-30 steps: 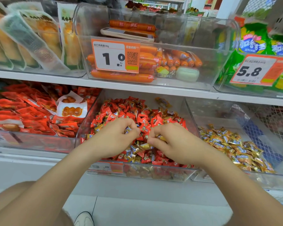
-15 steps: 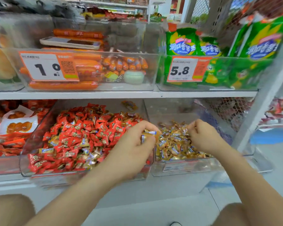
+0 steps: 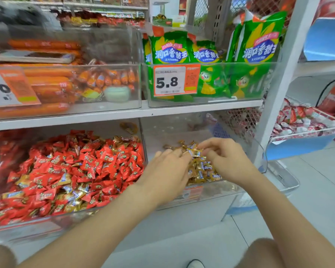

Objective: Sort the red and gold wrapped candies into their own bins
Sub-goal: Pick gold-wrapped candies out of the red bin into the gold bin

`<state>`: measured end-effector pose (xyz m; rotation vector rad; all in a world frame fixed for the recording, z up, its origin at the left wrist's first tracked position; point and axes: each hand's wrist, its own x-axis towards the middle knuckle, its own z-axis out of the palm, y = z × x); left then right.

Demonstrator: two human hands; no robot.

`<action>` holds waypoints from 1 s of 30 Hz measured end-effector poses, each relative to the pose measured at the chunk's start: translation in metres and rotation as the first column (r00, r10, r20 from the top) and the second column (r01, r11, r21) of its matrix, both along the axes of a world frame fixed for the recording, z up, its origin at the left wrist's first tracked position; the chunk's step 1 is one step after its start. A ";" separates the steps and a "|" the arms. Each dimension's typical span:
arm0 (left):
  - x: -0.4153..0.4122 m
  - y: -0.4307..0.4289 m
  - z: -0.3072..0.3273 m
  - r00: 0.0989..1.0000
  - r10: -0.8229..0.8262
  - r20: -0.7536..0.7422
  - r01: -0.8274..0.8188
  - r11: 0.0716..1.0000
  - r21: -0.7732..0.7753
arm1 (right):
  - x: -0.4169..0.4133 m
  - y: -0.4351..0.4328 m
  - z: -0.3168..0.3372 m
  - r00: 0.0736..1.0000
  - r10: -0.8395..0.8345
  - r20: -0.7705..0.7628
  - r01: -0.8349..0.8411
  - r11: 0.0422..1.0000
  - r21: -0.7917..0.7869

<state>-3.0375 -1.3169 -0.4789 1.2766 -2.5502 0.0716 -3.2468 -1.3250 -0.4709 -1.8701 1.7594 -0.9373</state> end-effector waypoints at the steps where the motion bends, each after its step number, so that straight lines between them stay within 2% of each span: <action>1: 0.014 0.009 0.003 1.000 -0.027 0.010 0.027 0.996 -0.090 | 0.011 0.003 0.006 1.000 0.024 0.011 -0.024 0.999 -0.029; 3: 0.048 0.028 0.008 0.997 -0.030 -0.068 0.017 0.981 -0.193 | 0.040 0.011 0.016 0.993 0.107 0.039 -0.105 0.992 -0.065; 5: 0.086 0.044 0.010 0.979 0.059 -0.195 -0.106 0.965 -0.242 | 0.073 0.020 0.024 0.973 0.230 0.026 -0.227 0.970 -0.088; 7: 0.123 0.055 0.014 0.944 0.179 -0.277 -0.245 0.942 -0.228 | 0.108 0.029 0.030 0.930 0.363 -0.055 -0.367 0.921 -0.130; 10: 0.175 0.056 0.013 0.877 0.375 -0.301 -0.401 0.916 -0.024 | 0.157 0.034 0.027 0.821 0.528 -0.217 -0.560 0.819 -0.126; 13: 0.221 0.048 -0.001 0.841 0.487 -0.236 -0.469 0.873 0.133 | 0.197 0.025 0.015 0.708 0.625 -0.328 -0.669 0.743 -0.028; 17: 0.262 0.034 -0.009 0.896 0.433 -0.100 -0.410 0.893 0.186 | 0.241 0.010 0.001 0.635 0.643 -0.428 -0.696 0.717 0.044; 21: 0.269 0.018 -0.012 0.927 0.375 0.002 -0.369 0.910 0.187 | 0.274 0.000 -0.016 0.601 0.603 -0.526 -0.656 0.747 0.107; 23: 0.271 0.012 -0.014 0.924 0.383 -0.007 -0.377 0.913 0.153 | 0.288 -0.001 -0.013 0.594 0.526 -0.608 -0.613 0.786 0.081; 26: 0.273 0.007 -0.014 0.915 0.402 -0.030 -0.393 0.906 0.157 | 0.299 0.002 -0.009 0.521 0.376 -0.766 -0.535 0.843 0.050; 28: 0.275 0.007 -0.014 0.906 0.423 -0.026 -0.414 0.897 0.157 | 0.303 0.001 -0.010 0.513 0.342 -0.787 -0.498 0.866 0.052; 30: 0.276 0.009 -0.014 0.908 0.416 -0.046 -0.408 0.904 0.132 | 0.304 -0.001 -0.015 0.567 0.381 -0.730 -0.507 0.860 0.055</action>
